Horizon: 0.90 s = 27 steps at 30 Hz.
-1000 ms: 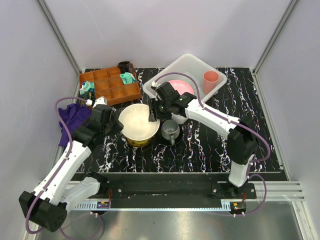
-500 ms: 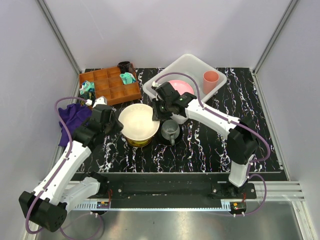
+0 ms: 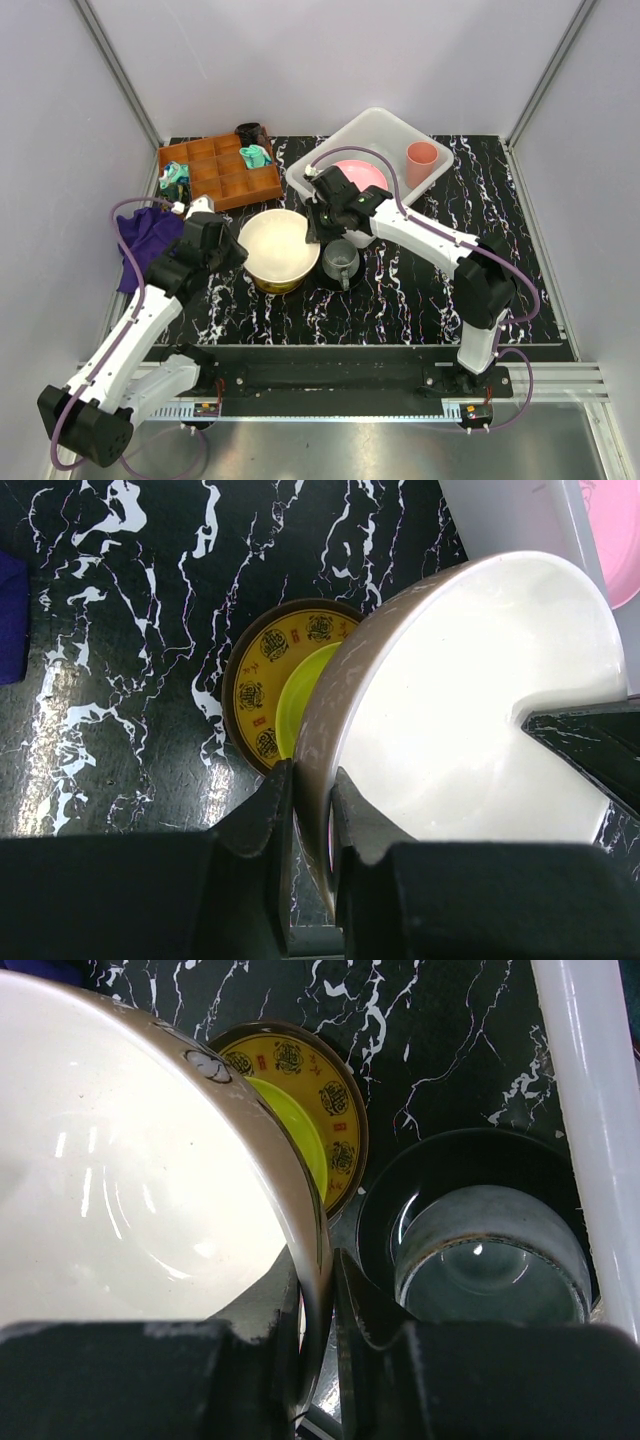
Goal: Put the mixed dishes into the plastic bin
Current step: Pick up the bowl from the center of the board, then place the bowl in the plastic bin.
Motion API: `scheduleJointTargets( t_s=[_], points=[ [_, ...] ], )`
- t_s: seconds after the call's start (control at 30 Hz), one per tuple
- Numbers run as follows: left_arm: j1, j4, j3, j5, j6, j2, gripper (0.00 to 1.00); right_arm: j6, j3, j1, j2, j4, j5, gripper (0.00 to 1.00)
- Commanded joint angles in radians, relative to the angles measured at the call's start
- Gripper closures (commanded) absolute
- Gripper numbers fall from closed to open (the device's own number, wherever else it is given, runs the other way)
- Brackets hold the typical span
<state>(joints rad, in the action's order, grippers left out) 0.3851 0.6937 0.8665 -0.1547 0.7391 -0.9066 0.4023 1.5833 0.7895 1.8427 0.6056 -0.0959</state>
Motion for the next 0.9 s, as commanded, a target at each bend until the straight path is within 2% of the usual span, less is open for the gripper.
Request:
scheduleJointTargets(
  t_s=[0.0, 0.3, 0.77, 0.87],
  points=[
    [0.003, -0.272, 0.011, 0.047, 0.092, 0.077, 0.78, 0.027, 0.011, 0.010, -0.074, -0.038, -0.024, 1.00],
    [0.003, -0.292, -0.017, 0.064, 0.106, 0.077, 0.63, 0.040, -0.008, 0.008, -0.102, -0.058, -0.041, 1.00],
    [0.003, -0.293, -0.032, 0.066, 0.111, 0.083, 0.59, 0.070, -0.026, -0.007, -0.146, -0.086, -0.070, 1.00],
    [0.003, -0.290, -0.027, 0.064, 0.108, 0.083, 0.55, 0.076, -0.025, -0.015, -0.161, -0.087, -0.074, 1.00]
  ],
)
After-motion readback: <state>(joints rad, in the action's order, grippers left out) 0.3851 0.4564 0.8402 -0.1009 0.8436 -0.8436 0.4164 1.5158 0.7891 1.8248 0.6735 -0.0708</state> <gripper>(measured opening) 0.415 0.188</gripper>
